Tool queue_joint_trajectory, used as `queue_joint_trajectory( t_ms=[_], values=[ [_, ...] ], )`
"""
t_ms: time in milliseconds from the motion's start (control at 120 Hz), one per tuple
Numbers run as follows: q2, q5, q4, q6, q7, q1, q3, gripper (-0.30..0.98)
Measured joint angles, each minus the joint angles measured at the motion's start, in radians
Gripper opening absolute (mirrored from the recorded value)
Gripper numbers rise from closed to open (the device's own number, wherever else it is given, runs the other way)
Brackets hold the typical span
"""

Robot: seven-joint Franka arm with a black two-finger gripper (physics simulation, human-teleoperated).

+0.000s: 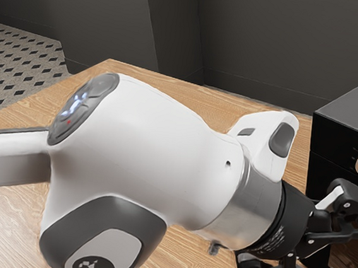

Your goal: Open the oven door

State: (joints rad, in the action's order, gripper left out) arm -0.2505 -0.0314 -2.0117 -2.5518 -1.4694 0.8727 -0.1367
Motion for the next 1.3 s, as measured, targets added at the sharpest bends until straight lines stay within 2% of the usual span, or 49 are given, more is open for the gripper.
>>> queue_joint_trajectory(
  t_ms=[150, 225, 458, 775, 933, 1208, 1300],
  values=[
    [0.098, 0.021, 0.098, -0.001, -0.026, -0.055, 0.037, 0.68],
    [0.131, 0.053, 0.126, -0.001, -0.029, -0.067, 0.039, 0.68],
    [0.159, 0.100, 0.128, 0.006, 0.029, -0.110, 0.041, 0.68],
    [0.185, 0.110, 0.131, 0.014, 0.123, -0.135, 0.040, 0.68],
    [0.203, 0.157, 0.137, 0.016, 0.175, -0.161, 0.039, 0.68],
    [0.247, 0.177, 0.191, 0.034, 0.251, -0.201, 0.038, 0.68],
    [0.256, 0.202, 0.192, 0.039, 0.273, -0.211, 0.038, 0.68]
  ],
)
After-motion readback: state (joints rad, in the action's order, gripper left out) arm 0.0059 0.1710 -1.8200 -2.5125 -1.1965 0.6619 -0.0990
